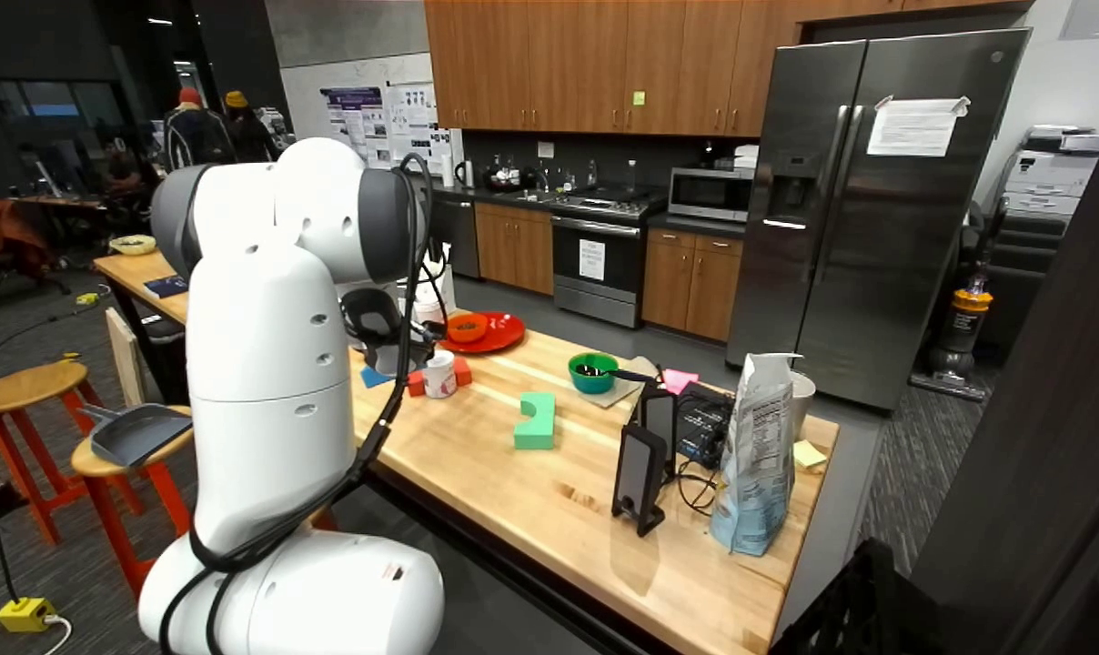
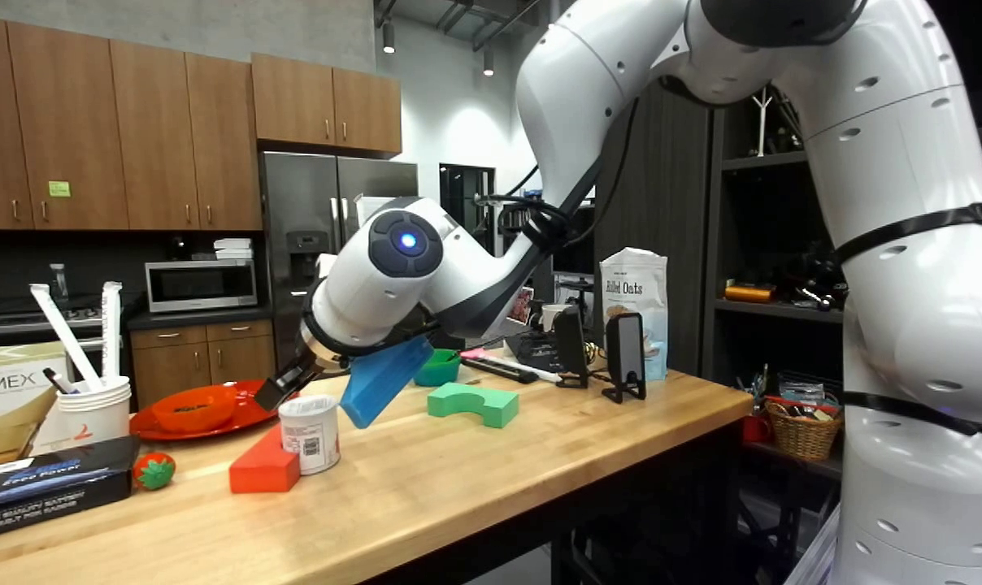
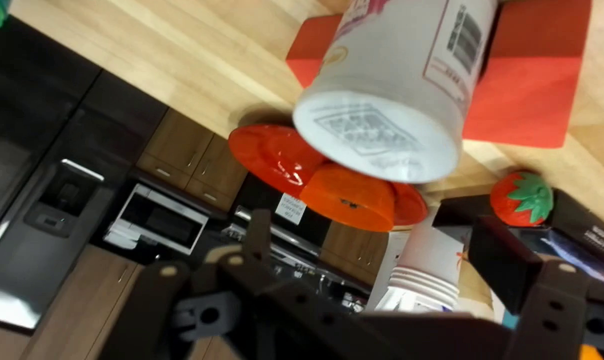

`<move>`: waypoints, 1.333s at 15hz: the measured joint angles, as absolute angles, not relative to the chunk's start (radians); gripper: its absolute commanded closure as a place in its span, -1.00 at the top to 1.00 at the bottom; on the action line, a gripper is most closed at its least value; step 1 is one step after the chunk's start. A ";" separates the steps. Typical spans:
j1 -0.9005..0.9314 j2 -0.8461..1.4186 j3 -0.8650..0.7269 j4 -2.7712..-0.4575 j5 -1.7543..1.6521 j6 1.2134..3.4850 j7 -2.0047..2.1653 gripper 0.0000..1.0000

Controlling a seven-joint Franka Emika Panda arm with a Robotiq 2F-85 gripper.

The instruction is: Push the tin to the left

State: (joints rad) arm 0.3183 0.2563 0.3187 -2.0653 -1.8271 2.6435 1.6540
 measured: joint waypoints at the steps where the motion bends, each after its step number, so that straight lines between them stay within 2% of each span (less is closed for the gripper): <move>1: 0.325 0.256 0.325 -2.065 -1.874 2.596 1.705 1.00; 11: 0.383 0.296 0.381 -2.129 -2.171 2.105 2.155 1.00; 20: 0.384 0.319 0.388 -2.138 -2.194 2.056 2.205 1.00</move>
